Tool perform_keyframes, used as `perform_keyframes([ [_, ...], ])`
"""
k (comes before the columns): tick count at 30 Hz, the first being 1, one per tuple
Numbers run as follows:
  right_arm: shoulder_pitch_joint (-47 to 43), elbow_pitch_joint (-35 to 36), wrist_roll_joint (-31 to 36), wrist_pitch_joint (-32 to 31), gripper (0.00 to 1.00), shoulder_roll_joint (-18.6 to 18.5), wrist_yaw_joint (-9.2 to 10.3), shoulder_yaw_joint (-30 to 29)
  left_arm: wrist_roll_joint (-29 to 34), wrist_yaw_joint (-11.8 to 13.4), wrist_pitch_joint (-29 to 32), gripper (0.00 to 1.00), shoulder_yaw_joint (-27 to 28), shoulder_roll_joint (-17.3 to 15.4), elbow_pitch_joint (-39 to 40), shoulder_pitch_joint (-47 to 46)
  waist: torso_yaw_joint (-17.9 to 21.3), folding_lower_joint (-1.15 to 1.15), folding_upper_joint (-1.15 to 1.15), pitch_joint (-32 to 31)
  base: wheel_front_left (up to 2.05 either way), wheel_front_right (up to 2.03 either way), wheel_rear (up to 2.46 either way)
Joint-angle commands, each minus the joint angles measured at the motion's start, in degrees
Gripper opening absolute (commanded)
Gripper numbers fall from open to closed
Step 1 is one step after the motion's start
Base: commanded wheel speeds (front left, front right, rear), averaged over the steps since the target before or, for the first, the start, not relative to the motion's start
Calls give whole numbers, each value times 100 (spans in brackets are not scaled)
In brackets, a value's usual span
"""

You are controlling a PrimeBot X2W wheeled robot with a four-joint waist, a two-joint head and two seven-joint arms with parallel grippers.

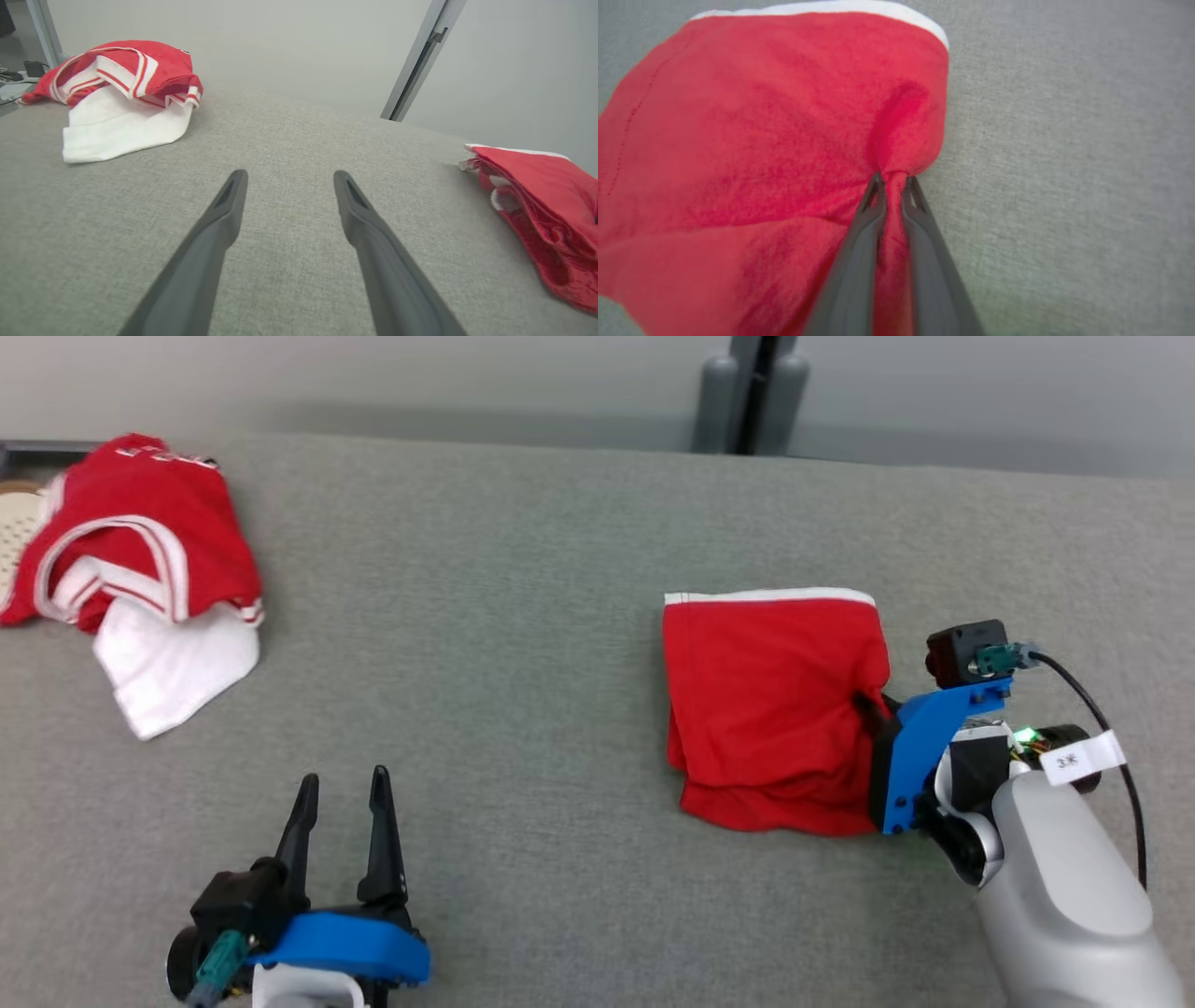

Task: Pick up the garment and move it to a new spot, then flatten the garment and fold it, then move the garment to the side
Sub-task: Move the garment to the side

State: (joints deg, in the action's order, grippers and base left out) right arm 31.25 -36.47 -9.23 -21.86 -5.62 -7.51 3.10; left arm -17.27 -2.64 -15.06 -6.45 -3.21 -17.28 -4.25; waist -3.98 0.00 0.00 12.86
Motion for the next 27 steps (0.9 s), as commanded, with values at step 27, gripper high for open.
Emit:
perform_keyframes([
  [27,583,169,-79,1081,0,-462,3,-870,569,-180,656,100,-564,-503,1171,-866,2279,0,0,1312,0,0,0],
])
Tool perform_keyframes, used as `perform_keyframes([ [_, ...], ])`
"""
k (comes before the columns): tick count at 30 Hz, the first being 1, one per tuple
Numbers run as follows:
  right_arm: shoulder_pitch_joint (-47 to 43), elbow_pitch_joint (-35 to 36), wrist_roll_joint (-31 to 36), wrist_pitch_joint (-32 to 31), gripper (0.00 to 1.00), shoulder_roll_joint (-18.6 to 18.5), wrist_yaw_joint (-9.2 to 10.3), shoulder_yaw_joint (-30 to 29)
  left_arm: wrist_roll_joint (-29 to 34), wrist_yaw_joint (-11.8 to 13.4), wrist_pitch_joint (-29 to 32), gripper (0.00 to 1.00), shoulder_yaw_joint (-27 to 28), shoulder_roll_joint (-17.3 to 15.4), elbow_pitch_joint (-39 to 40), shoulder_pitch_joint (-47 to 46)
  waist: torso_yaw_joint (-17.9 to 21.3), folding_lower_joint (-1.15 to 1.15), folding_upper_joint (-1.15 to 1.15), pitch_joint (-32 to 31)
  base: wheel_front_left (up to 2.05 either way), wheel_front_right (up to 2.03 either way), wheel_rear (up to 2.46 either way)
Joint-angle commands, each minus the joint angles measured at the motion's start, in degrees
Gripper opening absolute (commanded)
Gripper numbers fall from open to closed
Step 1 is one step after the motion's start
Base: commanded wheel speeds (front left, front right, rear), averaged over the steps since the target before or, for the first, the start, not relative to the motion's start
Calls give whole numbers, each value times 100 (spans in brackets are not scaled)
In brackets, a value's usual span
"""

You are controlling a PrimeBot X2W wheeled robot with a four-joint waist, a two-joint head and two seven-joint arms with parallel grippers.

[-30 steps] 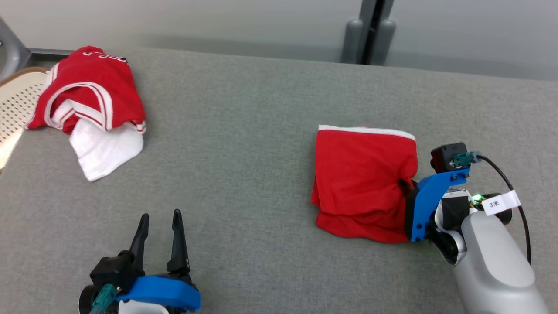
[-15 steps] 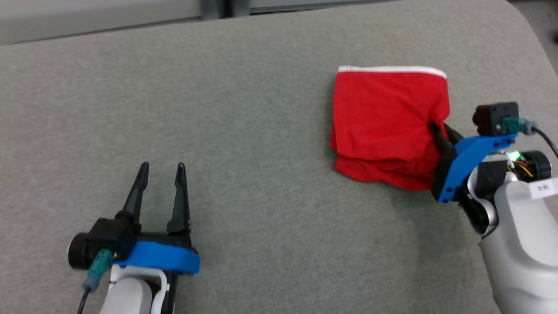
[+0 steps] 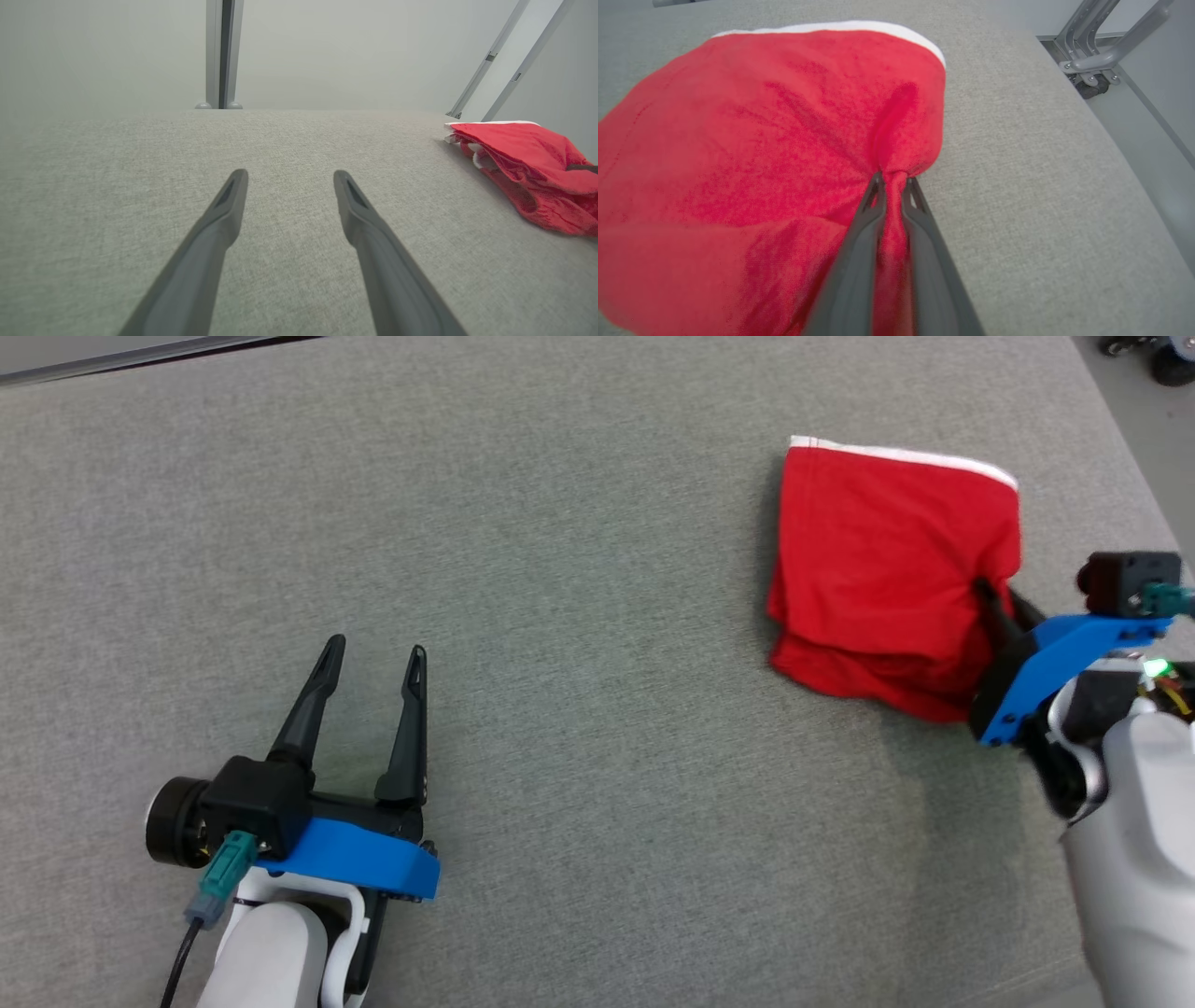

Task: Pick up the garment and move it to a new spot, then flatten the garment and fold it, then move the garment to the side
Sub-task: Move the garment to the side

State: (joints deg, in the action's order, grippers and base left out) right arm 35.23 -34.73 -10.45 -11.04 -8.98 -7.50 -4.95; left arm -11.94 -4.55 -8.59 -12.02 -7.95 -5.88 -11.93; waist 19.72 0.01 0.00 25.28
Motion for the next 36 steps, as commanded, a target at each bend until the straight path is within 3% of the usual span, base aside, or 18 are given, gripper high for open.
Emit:
perform_keyframes([
  [1,265,-79,93,-36,0,-209,1,-127,37,20,22,100,-15,-33,52,-100,-161,-1,0,97,0,0,0],
  [14,1092,-491,817,-568,0,-1301,1,-869,-7,109,-21,100,-67,-35,260,-33,-989,-1,0,373,0,0,0],
  [20,1322,-419,1179,-605,0,-1552,1,-1116,-32,131,-45,100,-109,-34,307,-7,-1155,-1,0,440,0,0,0],
  [22,1404,-396,1204,-517,33,-1489,1,-1129,-30,142,-53,100,-136,-24,302,-8,-1180,-1,0,457,0,0,0],
  [23,1432,-400,1222,-469,56,-1446,1,-1153,-31,142,-47,100,-147,-20,296,-13,-1187,-1,0,464,0,0,0],
  [24,1437,-398,1286,-405,100,-1419,1,-1106,-34,145,-49,100,-160,-15,284,-20,-1193,-1,0,469,0,0,0],
  [36,1517,-693,1582,383,100,-1125,1,-866,-120,167,-119,100,-201,-8,106,-86,-1209,-1,0,231,0,0,0],
])
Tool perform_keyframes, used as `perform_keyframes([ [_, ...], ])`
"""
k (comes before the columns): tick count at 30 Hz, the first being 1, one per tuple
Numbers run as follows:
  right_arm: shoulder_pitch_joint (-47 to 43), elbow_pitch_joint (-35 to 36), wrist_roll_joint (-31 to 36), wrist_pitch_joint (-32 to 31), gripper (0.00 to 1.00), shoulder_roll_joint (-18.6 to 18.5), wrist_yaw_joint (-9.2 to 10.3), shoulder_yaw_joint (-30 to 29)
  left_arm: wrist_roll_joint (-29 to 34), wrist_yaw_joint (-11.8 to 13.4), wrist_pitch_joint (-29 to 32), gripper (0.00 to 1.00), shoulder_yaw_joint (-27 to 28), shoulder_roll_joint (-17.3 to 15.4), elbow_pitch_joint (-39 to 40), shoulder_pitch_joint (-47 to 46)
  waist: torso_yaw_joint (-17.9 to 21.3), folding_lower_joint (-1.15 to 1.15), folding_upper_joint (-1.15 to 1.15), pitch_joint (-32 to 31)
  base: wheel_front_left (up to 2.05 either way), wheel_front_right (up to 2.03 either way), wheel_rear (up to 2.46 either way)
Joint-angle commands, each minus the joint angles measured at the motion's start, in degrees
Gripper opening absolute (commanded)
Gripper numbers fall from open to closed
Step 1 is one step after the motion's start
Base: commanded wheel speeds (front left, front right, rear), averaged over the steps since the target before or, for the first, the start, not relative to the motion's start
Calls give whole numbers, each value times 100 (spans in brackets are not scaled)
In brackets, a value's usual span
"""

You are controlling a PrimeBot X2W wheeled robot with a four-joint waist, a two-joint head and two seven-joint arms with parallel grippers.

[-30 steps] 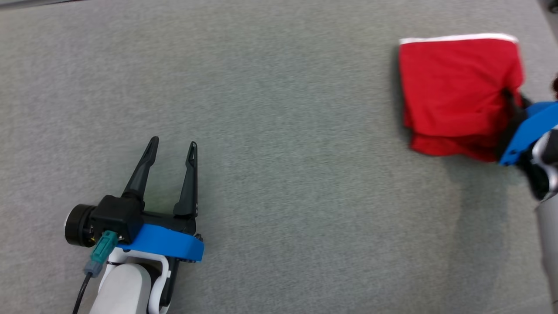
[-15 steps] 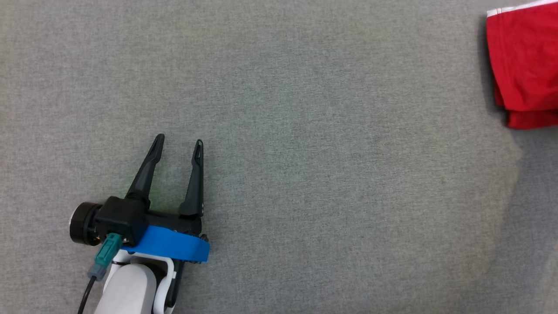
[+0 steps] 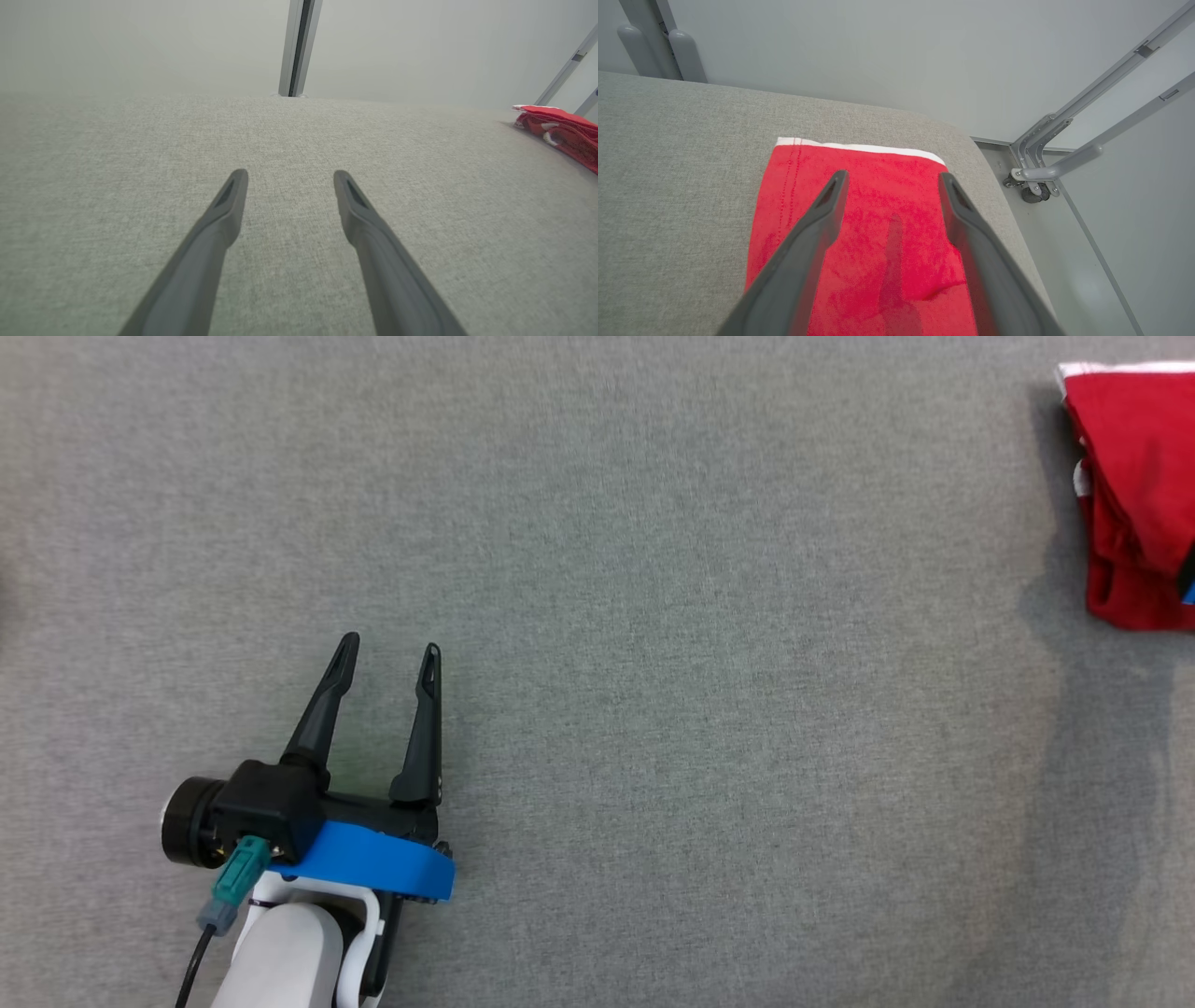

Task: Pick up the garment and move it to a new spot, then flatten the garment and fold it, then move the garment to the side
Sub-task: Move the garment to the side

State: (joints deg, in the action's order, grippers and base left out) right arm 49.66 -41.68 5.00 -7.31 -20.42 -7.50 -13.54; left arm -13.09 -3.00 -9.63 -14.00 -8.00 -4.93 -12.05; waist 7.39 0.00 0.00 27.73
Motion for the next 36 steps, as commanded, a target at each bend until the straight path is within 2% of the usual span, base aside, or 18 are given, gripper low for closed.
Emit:
perform_keyframes([
  [1,72,-20,23,70,100,39,1,27,-29,8,-33,100,1,2,-22,-78,18,0,0,-79,0,0,0],
  [4,21,-62,19,253,100,111,1,148,-85,4,-128,100,30,8,-142,-87,-20,0,0,-331,0,0,0],
  [13,-475,-130,-310,882,100,837,1,674,-341,108,-382,100,364,-31,-828,83,-207,0,0,-1359,0,0,0],
  [19,-1270,-18,-400,1425,100,1393,1,874,-497,187,-474,100,550,-34,-1230,450,-349,0,0,-1962,0,0,0],
  [23,-1991,166,-454,1807,100,1658,1,801,-604,186,-509,100,618,7,-1412,749,-450,0,0,-2241,0,0,0],
  [26,-2562,340,-517,1981,100,1740,1,771,-660,169,-521,100,647,38,-1518,969,-520,0,0,-2412,0,0,0],
  [30,-3261,635,-1055,2136,100,1752,1,1079,-712,203,-543,100,688,88,-1566,1234,-556,0,0,-2571,0,0,0],
  [36,-4040,1136,-1237,2224,100,1744,1,1469,-782,225,-558,100,685,216,-1517,1432,-546,0,0,-2691,0,0,0],
])
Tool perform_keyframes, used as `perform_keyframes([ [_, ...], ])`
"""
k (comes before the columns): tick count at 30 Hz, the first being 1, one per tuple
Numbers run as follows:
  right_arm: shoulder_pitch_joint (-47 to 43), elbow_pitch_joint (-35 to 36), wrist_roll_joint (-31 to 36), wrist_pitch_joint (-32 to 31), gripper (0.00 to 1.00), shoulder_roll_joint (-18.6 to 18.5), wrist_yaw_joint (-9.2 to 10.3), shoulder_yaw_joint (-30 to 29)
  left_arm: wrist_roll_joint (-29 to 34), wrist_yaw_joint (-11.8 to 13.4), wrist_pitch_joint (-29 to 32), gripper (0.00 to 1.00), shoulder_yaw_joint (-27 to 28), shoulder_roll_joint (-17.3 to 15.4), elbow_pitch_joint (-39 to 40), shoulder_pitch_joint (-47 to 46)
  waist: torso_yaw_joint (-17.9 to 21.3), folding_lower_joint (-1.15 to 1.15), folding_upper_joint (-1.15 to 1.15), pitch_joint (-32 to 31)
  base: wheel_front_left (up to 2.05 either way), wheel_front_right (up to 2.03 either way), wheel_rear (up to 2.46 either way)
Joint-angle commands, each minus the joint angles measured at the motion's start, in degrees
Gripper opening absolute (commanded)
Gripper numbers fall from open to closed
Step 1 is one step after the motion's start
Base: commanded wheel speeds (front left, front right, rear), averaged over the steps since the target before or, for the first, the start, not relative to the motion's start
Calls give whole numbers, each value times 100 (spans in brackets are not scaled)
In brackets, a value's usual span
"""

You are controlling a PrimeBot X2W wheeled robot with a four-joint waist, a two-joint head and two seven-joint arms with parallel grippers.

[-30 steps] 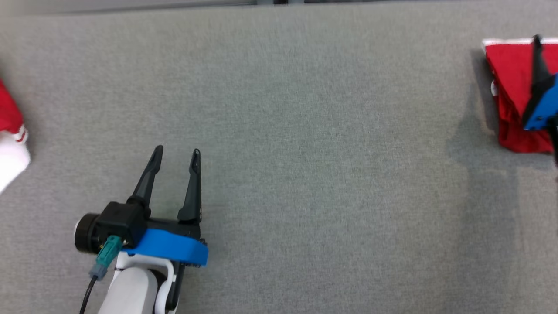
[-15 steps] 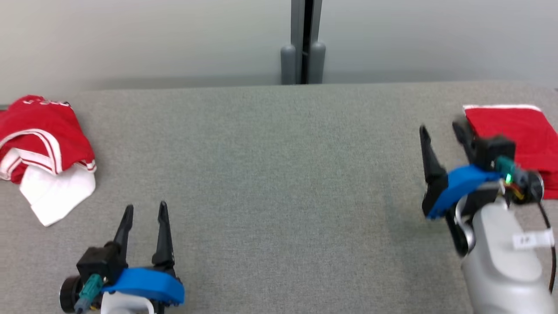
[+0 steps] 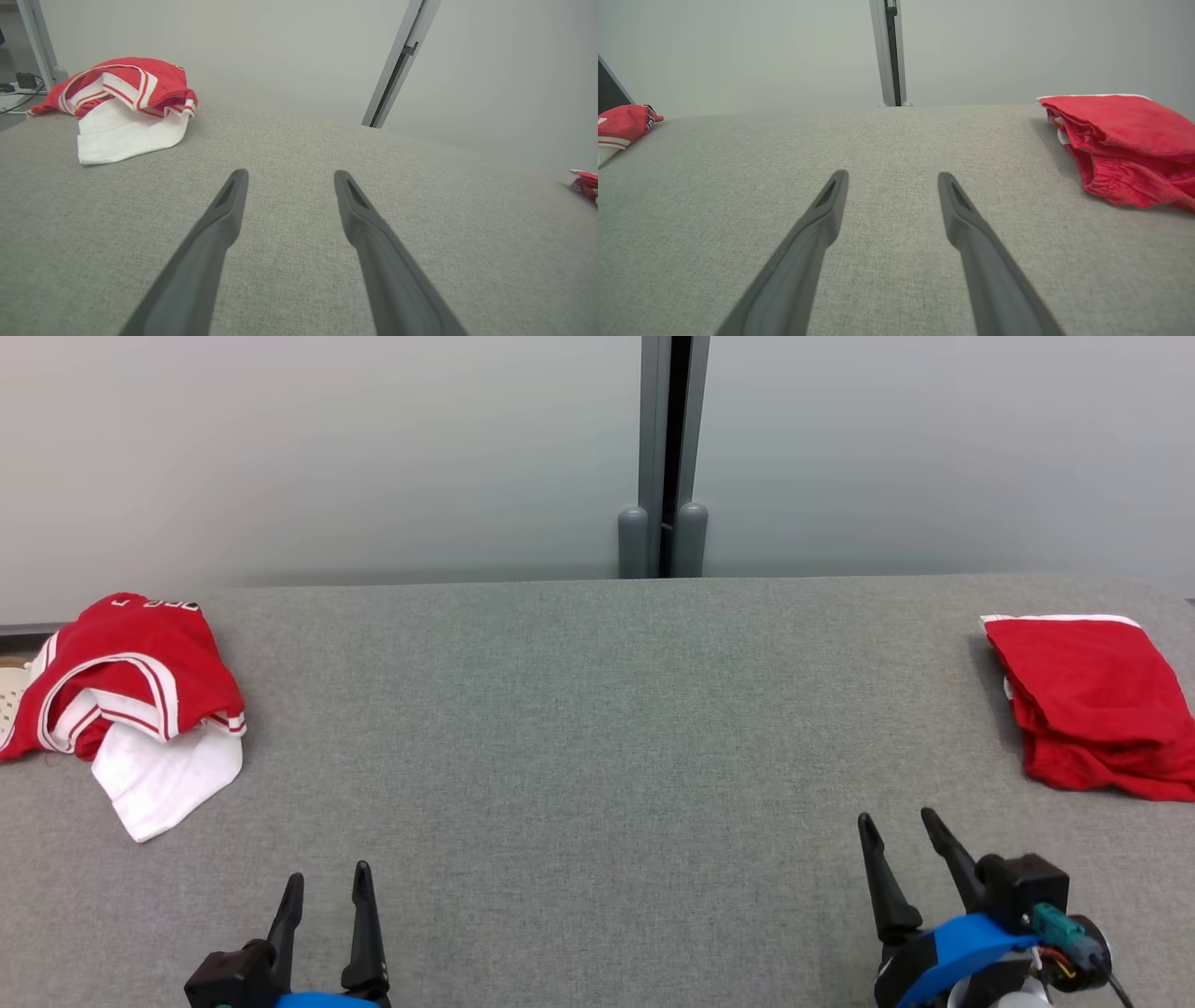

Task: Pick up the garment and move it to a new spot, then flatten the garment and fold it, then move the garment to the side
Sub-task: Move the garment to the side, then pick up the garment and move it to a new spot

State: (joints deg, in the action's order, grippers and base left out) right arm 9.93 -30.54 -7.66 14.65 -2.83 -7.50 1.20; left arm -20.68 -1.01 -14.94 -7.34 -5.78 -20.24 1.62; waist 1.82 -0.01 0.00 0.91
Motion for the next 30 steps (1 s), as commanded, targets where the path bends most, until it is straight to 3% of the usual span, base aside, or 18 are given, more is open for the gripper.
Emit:
perform_keyframes([
  [1,-136,88,46,26,100,-14,1,38,-28,30,-24,100,17,10,27,66,16,1,0,-17,0,0,0],
  [21,-365,516,-55,-63,100,-11,1,75,40,0,-32,100,-121,68,23,-38,-49,1,0,-11,0,0,0],
  [25,-390,586,68,-84,100,-10,1,32,47,-18,-32,100,-166,92,6,-119,-339,1,0,-19,0,0,0],
  [30,-349,729,174,-134,100,-9,1,7,73,-25,-32,100,-168,55,-10,-218,-1087,1,0,-71,0,0,0],
])
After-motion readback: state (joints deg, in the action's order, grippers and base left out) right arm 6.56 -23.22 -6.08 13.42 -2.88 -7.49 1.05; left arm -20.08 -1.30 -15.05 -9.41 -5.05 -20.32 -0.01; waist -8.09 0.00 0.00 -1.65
